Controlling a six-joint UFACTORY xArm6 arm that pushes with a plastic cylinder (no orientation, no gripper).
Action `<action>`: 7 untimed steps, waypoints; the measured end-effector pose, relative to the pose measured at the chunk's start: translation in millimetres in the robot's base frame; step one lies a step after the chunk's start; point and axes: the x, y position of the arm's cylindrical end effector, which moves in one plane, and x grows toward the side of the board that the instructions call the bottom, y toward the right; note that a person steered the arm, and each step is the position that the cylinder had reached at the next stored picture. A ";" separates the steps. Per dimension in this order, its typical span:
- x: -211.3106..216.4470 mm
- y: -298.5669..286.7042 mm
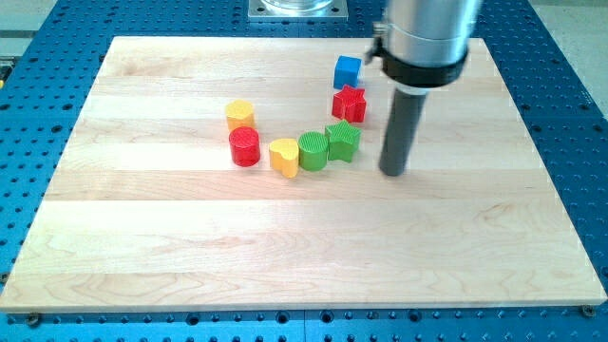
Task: Adjust the green star below the red star
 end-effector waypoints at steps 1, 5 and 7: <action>-5.6 67.0; -13.5 215.0; -24.4 215.0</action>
